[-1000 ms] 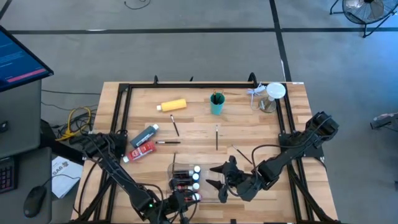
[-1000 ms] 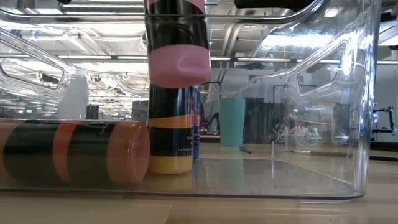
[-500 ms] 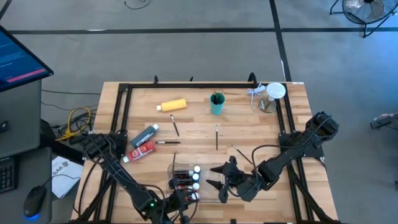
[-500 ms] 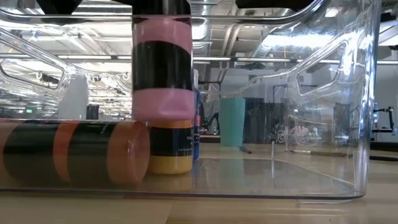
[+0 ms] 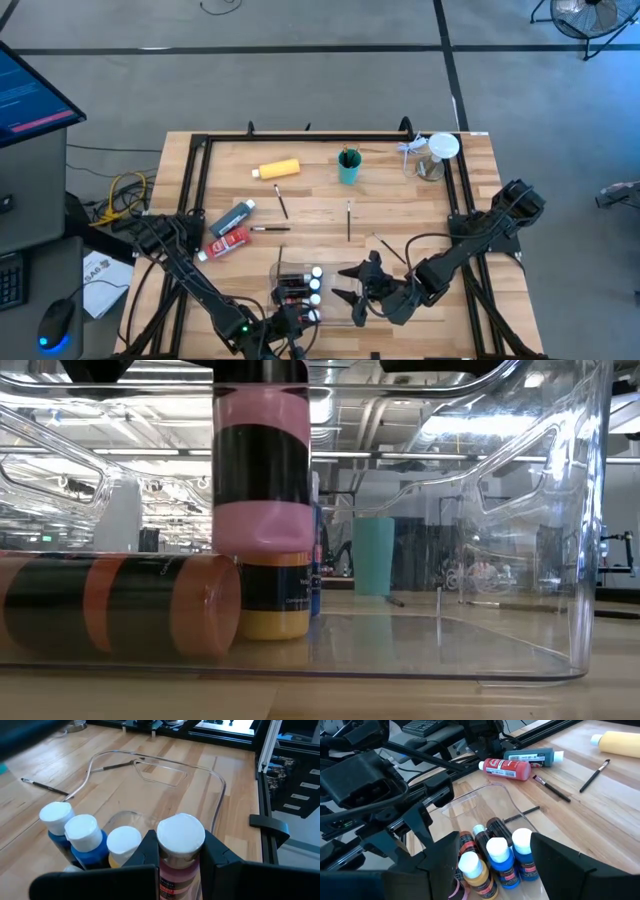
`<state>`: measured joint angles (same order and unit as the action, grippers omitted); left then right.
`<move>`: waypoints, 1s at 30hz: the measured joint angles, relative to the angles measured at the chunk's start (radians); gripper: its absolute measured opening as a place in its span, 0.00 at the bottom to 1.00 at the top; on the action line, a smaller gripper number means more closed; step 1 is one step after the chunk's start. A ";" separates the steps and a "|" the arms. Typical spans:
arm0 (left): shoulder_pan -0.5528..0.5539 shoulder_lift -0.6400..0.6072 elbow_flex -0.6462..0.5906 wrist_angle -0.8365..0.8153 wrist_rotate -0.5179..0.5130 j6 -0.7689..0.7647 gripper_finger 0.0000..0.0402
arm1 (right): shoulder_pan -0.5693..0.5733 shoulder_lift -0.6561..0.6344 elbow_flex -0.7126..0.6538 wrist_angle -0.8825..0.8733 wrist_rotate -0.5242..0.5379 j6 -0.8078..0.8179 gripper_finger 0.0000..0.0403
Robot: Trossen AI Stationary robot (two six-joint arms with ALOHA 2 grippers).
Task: Pick & Place Paint Supplies
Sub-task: Put the pink paint bottle into the transparent bin
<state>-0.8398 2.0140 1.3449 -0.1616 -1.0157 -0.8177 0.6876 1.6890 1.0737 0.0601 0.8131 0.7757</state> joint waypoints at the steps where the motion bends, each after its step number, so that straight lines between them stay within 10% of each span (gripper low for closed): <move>1: 0.000 0.000 0.000 0.003 0.000 0.005 0.06 | 0.000 0.000 0.000 0.000 0.000 0.000 0.59; 30: 0.027 0.000 0.000 0.029 0.031 0.036 0.06 | 0.000 0.002 0.000 0.001 0.000 -0.003 0.59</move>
<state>-0.8124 2.0140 1.3449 -0.1329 -0.9844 -0.7822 0.6872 1.6905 1.0737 0.0608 0.8131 0.7725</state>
